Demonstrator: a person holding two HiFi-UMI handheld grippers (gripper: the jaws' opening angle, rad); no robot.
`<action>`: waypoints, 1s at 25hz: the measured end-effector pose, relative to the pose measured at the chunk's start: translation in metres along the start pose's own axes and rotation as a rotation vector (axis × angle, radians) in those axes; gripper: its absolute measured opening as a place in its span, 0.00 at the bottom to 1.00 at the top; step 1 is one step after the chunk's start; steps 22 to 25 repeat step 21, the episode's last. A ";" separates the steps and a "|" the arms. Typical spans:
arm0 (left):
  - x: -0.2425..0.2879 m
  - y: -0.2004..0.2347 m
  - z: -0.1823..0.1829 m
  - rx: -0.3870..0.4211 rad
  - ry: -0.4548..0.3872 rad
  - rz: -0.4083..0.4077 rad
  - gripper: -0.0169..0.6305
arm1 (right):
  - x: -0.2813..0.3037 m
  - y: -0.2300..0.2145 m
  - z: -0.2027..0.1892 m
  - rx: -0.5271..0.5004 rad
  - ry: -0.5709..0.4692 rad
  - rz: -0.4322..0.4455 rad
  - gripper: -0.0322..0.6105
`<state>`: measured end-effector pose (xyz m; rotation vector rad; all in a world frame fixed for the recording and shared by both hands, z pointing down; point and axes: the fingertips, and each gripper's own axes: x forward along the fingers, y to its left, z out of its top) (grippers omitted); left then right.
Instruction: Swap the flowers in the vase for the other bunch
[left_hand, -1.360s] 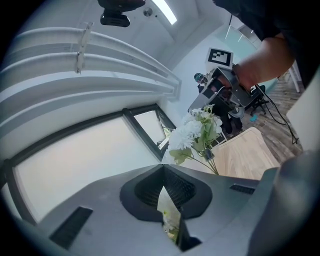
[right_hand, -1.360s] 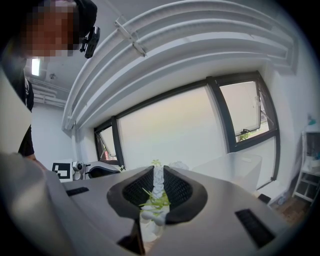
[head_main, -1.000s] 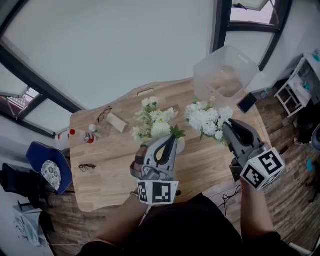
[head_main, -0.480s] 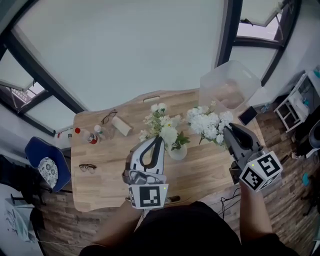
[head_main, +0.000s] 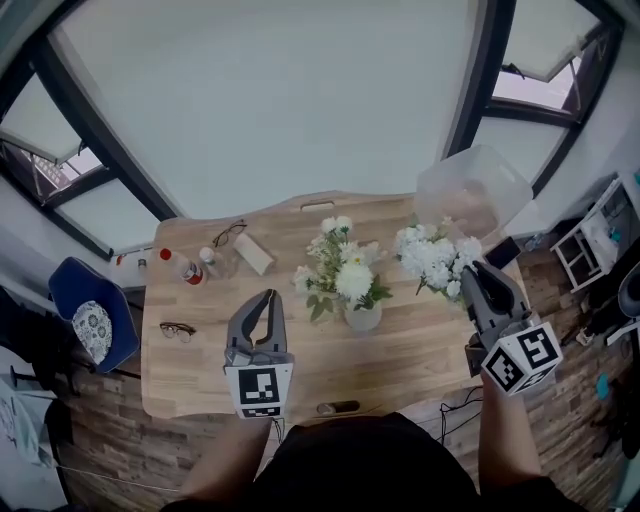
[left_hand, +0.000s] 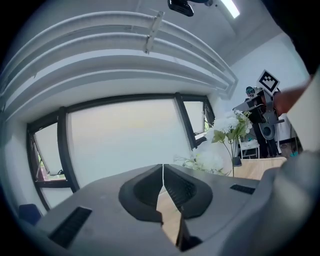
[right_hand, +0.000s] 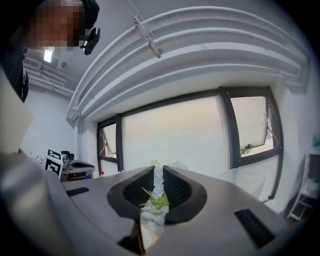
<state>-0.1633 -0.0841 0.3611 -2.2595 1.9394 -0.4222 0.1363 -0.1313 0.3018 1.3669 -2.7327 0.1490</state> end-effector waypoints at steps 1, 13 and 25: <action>-0.001 0.003 -0.002 -0.006 0.004 0.009 0.04 | 0.001 0.000 0.000 0.000 -0.002 0.000 0.16; -0.009 0.013 -0.004 -0.004 0.008 0.041 0.04 | 0.010 0.006 -0.007 0.004 0.001 0.021 0.16; -0.006 0.015 -0.005 -0.020 0.007 0.026 0.04 | 0.015 0.010 -0.005 0.007 -0.003 0.028 0.16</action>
